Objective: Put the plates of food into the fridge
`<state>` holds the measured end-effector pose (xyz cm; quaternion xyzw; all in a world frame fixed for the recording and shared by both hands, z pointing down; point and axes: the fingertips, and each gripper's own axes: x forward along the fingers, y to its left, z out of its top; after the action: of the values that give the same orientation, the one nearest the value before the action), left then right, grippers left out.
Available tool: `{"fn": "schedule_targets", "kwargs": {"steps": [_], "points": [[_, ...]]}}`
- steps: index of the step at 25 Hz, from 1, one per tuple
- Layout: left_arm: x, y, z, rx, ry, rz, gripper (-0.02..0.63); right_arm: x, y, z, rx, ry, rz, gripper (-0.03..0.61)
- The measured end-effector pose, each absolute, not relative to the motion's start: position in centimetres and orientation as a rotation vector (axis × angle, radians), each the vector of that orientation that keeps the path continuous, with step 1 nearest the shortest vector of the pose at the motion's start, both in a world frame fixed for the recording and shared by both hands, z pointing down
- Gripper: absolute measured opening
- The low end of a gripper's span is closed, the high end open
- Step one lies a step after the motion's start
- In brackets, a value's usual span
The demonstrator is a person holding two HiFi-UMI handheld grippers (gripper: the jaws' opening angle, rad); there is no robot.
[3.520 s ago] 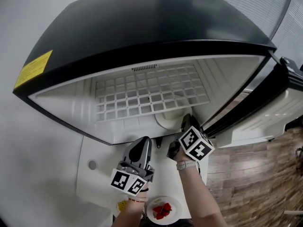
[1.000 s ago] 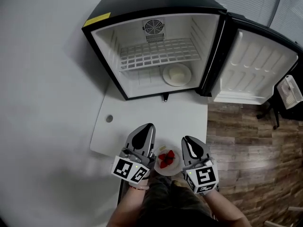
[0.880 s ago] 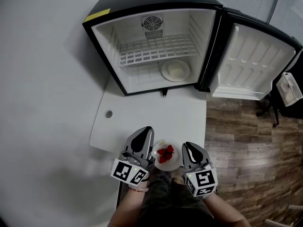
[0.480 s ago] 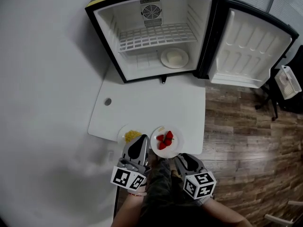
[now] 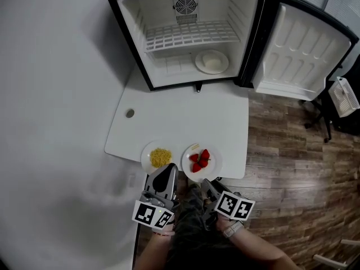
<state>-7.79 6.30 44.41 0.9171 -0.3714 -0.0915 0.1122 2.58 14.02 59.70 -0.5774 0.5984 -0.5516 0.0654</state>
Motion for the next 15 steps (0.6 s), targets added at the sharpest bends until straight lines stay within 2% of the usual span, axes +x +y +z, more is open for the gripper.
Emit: {"fn": "schedule_targets", "kwargs": {"steps": [13, 15], "points": [[-8.4, 6.2, 45.6, 2.668, -1.084, -0.257, 0.006, 2.5, 11.9, 61.2, -1.527, 1.374, -1.737, 0.162], [-8.2, 6.1, 45.5, 2.667, -1.082, -0.254, 0.006, 2.6, 12.0, 61.3, -1.511, 1.354, -1.742, 0.117]]}}
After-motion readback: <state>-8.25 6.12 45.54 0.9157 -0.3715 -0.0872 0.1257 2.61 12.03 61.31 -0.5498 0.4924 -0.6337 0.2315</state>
